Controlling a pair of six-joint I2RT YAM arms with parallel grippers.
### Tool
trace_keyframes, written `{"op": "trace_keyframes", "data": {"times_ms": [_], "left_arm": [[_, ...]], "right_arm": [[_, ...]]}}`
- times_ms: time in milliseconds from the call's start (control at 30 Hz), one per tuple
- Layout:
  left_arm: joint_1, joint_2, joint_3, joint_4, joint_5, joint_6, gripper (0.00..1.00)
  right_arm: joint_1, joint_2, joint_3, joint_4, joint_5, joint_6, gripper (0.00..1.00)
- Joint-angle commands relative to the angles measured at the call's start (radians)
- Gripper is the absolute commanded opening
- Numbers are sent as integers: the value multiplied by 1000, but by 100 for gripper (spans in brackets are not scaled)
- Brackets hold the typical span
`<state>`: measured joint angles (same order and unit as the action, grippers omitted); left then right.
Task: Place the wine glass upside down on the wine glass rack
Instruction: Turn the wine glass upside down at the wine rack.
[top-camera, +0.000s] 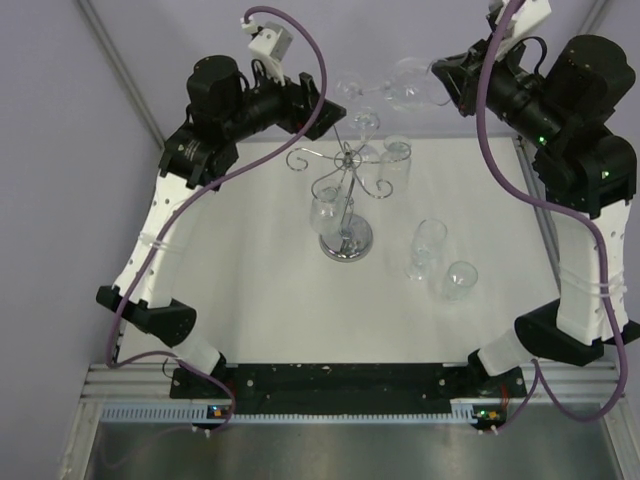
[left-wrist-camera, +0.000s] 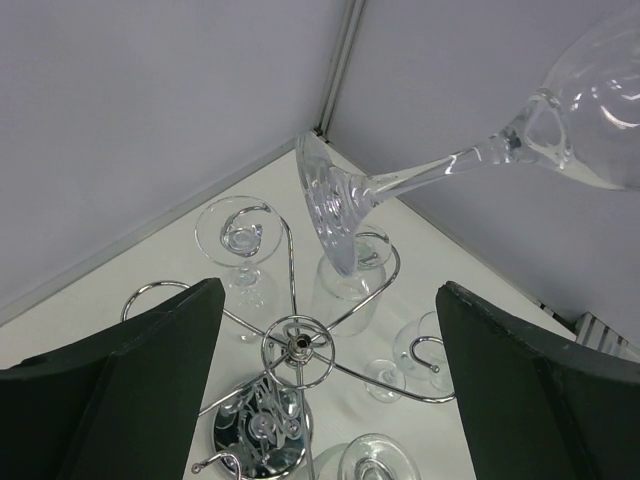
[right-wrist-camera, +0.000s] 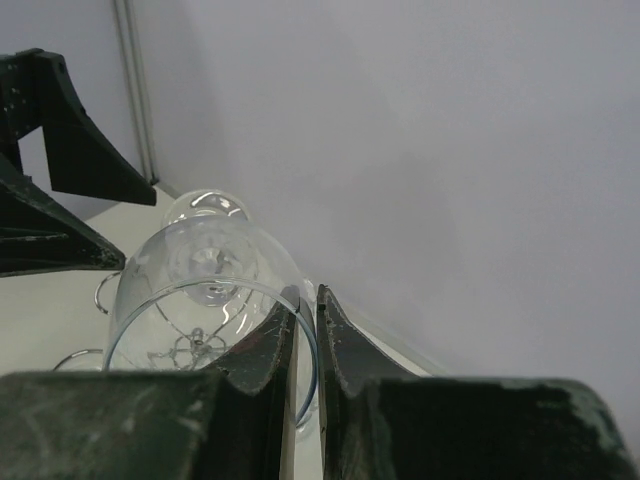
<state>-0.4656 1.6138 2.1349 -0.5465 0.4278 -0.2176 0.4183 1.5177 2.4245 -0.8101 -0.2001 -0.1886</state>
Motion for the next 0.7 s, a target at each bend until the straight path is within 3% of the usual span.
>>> {"op": "trace_keyframes", "data": {"times_ms": [0,500,667], "left_arm": [[-5,21,6,72,16,-32,90],[-27,44,23,92,37,-46,58],[-33,52,26,94,40,-46,43]], "right_arm": [[13,-51,54,100,-51,49,0],[13,-60,38,95,-79,58,0],[13,-60,19,92,-97,57,0]]}}
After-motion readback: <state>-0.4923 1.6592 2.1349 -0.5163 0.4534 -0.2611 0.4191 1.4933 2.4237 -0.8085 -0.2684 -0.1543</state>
